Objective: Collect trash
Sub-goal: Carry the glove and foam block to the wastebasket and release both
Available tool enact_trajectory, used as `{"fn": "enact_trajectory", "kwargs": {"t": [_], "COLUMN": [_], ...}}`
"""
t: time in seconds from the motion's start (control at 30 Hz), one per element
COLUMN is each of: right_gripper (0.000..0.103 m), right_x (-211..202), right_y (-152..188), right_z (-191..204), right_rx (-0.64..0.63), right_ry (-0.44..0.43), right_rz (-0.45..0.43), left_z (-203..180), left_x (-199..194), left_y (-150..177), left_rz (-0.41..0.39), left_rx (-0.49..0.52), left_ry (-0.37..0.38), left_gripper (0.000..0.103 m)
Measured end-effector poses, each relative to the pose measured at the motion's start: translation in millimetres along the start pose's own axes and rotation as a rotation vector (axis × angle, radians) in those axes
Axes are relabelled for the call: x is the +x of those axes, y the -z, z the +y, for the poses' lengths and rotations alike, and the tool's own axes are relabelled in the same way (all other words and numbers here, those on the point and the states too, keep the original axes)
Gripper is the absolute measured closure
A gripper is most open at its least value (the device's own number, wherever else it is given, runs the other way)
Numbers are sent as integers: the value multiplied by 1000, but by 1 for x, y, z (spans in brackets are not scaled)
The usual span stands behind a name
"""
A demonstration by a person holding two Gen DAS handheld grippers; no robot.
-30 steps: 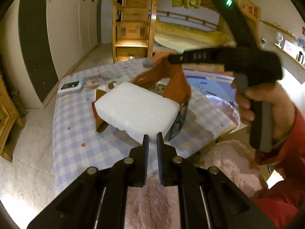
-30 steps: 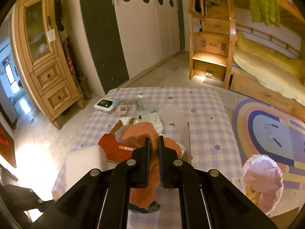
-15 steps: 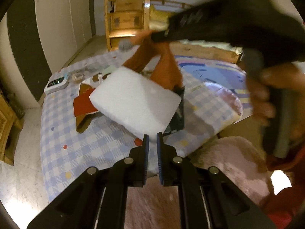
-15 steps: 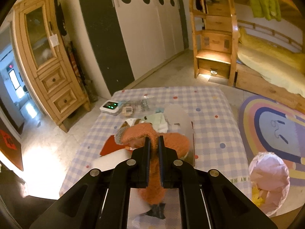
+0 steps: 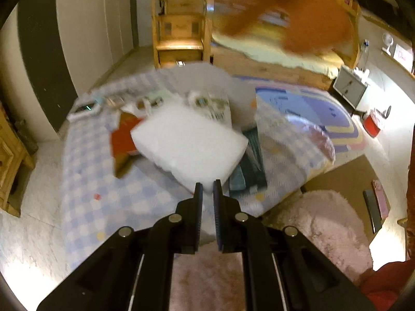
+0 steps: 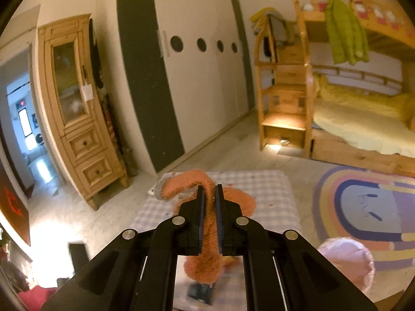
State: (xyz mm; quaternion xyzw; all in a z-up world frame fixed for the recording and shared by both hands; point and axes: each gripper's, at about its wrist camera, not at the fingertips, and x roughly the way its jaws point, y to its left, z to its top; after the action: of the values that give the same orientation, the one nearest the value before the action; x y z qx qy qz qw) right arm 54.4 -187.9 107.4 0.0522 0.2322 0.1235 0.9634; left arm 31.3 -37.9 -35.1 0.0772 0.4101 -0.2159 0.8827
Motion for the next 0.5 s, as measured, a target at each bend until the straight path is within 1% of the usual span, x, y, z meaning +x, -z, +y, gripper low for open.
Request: {"fn": "enact_trajectory", "kwargs": {"t": [0.17, 0.27, 0.37, 0.5], "right_gripper": [95, 95, 95, 95], "right_x": [-24, -36, -47, -60], "right_y": [18, 32, 49, 69], "right_z": [-37, -58, -79, -111], "right_rx": [48, 83, 119, 185], "right_ry": [90, 141, 198, 269], "right_rz": [2, 13, 33, 55], "left_z": [12, 6, -16, -57], "left_x": [-39, -53, -59, -51], "left_y": [-13, -21, -30, -45], "left_rz": [-98, -143, -177, -201], "left_rx": [-11, -2, 34, 94], "left_ry": [-44, -36, 4, 75], "left_gripper": [96, 96, 96, 96]}}
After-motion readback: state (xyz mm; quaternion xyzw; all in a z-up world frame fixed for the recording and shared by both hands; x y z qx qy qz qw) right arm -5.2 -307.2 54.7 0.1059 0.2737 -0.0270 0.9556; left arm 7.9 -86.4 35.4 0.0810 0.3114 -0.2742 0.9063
